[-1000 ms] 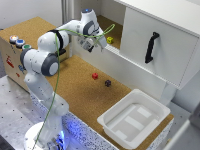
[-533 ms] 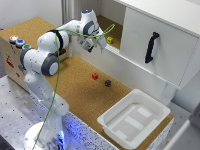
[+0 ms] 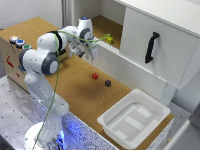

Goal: Pick up the pink block

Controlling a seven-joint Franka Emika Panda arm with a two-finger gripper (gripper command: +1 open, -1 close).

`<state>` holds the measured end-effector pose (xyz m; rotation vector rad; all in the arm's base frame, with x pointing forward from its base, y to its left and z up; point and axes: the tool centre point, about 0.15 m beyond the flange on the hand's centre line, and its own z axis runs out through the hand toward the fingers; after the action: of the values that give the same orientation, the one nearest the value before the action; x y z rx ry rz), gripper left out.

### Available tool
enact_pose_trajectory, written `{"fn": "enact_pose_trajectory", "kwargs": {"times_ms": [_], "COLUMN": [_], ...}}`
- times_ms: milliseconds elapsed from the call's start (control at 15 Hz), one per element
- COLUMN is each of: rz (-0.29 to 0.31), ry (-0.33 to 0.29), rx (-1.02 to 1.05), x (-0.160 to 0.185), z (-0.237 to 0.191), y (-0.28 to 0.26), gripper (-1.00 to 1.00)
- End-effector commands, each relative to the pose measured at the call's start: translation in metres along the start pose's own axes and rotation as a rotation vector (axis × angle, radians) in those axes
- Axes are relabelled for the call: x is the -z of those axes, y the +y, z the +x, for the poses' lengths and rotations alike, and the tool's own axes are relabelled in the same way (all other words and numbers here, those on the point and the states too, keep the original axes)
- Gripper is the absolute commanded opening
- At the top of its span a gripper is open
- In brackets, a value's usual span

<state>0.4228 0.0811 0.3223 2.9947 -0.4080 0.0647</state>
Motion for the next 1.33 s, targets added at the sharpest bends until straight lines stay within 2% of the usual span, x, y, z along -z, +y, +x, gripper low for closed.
{"fn": "enact_pose_trajectory", "kwargs": {"times_ms": [0,400,667,800,933,1267], "rz": [0.173,0.219,0.185,0.136,0.114,0.089], "ry": [0.103,0.157,0.175,0.191,0.194,0.174], "rx": [0.092,0.166,0.185,0.182,0.155,0.109], "x": [-0.066,-0.097,-0.100,-0.103,-0.107,-0.115], "z": [0.000,0.034,0.053,0.061,0.071,0.084], "y": [0.016,0.003,-0.021,-0.029,-0.031,-0.031], "gripper": [1.00,1.00,1.00,1.00,1.00,1.00]}}
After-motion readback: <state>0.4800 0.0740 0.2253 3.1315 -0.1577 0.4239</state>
